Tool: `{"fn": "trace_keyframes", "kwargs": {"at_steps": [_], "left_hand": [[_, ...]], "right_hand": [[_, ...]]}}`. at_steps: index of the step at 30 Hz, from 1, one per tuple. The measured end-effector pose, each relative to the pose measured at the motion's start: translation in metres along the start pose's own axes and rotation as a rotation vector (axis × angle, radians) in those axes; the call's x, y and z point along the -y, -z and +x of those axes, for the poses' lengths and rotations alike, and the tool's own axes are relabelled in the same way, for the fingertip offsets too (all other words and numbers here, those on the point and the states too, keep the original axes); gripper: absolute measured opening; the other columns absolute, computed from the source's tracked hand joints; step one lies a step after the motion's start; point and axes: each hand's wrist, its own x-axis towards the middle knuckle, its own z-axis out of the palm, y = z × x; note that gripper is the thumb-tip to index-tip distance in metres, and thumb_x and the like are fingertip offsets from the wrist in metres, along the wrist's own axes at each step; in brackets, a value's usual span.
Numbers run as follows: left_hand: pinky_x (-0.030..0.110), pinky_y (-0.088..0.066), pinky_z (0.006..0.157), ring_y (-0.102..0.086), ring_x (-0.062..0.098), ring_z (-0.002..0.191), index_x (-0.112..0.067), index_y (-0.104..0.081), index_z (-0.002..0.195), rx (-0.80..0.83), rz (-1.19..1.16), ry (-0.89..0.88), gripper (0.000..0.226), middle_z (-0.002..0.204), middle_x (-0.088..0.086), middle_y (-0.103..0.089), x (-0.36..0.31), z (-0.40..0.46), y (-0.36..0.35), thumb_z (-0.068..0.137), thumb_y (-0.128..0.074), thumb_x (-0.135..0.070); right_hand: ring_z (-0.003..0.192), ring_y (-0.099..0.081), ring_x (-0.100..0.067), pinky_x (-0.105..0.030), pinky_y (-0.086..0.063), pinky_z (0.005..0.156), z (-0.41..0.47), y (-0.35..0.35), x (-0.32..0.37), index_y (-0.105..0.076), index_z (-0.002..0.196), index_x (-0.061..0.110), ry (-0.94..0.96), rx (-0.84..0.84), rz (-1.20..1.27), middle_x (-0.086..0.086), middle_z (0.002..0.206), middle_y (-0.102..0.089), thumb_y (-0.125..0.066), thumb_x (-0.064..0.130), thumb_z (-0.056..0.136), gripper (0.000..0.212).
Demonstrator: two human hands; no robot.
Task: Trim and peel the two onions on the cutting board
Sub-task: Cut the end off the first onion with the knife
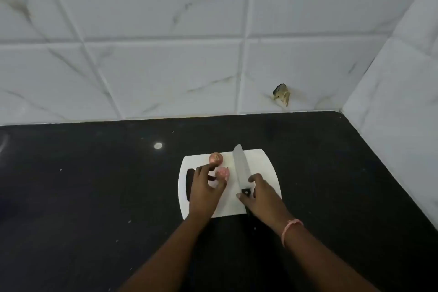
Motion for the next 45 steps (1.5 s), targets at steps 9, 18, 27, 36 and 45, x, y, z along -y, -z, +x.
{"fn": "trace_keyframes", "kwargs": {"at_steps": [9,18,27,36,45], "left_hand": [[0.033,-0.054,0.069,-0.059,0.002,0.088,-0.037,-0.052,0.114,-0.096,0.302,0.086,0.049,0.103,-0.022,-0.055,0.002,0.006,-0.016,0.076,-0.068,-0.063],[0.027,-0.056,0.078,-0.060,0.000,0.093,-0.038,-0.054,0.117,-0.027,0.094,-0.036,0.041,0.111,-0.018,-0.059,0.013,0.004,-0.021,0.082,-0.075,-0.037],[0.027,-0.053,0.085,-0.060,0.000,0.095,-0.046,-0.052,0.131,0.143,0.268,-0.183,0.037,0.122,-0.020,-0.063,0.007,0.007,-0.028,0.094,-0.054,-0.053],[0.020,-0.044,0.091,-0.058,0.005,0.112,-0.043,-0.048,0.137,0.166,0.317,-0.187,0.041,0.131,-0.018,-0.061,0.009,0.009,-0.029,0.097,-0.051,-0.051],[0.024,-0.046,0.093,-0.060,0.008,0.110,-0.042,-0.050,0.137,0.154,0.335,-0.183,0.040,0.128,-0.014,-0.064,0.012,0.012,-0.032,0.097,-0.052,-0.050]], "right_hand": [[0.086,-0.062,-0.014,-0.020,-0.043,0.066,0.000,-0.016,-0.014,-0.041,0.112,0.026,0.006,-0.052,-0.047,0.010,0.090,-0.057,-0.070,0.033,0.084,0.041],[0.080,-0.065,-0.016,-0.029,-0.055,0.071,0.007,0.000,-0.025,-0.051,0.115,0.018,-0.191,-0.043,0.412,-0.004,0.092,-0.064,-0.056,0.015,0.092,0.024],[0.076,-0.060,-0.019,-0.035,-0.051,0.069,0.008,-0.004,-0.033,-0.050,0.108,0.027,-0.216,-0.180,0.545,-0.006,0.083,-0.061,-0.051,0.028,0.097,0.011],[0.064,-0.061,-0.017,-0.032,-0.049,0.056,0.000,-0.012,-0.037,-0.046,0.097,0.026,-0.027,-0.217,0.273,-0.001,0.071,-0.061,-0.050,0.038,0.097,0.013],[0.058,-0.057,-0.008,-0.016,-0.035,0.046,0.006,-0.012,-0.032,-0.041,0.103,0.024,-0.016,-0.158,0.085,0.004,0.072,-0.059,-0.047,0.034,0.100,0.012]]}}
